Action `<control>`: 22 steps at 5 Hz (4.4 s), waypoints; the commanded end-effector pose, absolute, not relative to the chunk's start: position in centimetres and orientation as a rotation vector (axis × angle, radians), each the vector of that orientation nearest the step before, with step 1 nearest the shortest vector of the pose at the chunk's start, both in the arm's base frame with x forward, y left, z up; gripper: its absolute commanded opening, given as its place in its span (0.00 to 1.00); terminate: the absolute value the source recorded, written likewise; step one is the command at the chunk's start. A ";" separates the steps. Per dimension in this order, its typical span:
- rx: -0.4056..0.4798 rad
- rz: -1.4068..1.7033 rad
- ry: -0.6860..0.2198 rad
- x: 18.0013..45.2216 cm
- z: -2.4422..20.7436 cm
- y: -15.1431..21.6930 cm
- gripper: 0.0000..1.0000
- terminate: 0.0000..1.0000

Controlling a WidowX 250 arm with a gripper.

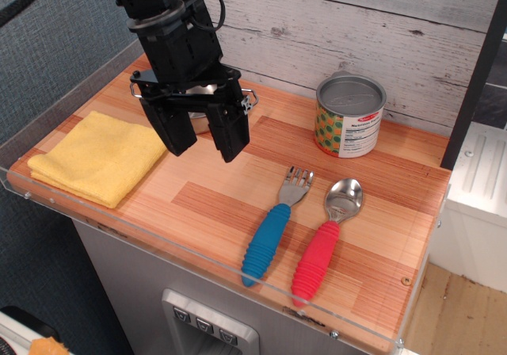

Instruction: Place towel to the left of blue fork

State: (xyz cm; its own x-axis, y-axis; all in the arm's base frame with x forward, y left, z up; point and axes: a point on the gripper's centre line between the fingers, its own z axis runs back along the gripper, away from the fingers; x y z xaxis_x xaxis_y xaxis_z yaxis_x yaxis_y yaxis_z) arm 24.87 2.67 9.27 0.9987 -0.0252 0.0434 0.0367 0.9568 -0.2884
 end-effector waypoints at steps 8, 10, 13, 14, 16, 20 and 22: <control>0.082 0.233 -0.190 27.1 5.1 17.2 0.00 0.00; 0.084 0.142 -0.143 26.8 3.5 17.4 0.00 0.00; 0.026 0.157 -0.116 26.1 2.4 16.0 0.00 0.00; -0.004 0.141 -0.104 26.1 2.4 14.9 0.00 0.00; -0.105 0.216 -0.180 26.0 2.4 12.2 0.00 0.00; -0.122 0.074 -0.114 26.8 1.7 7.6 0.00 0.00; -0.117 0.025 -0.145 27.4 1.9 5.8 0.00 0.00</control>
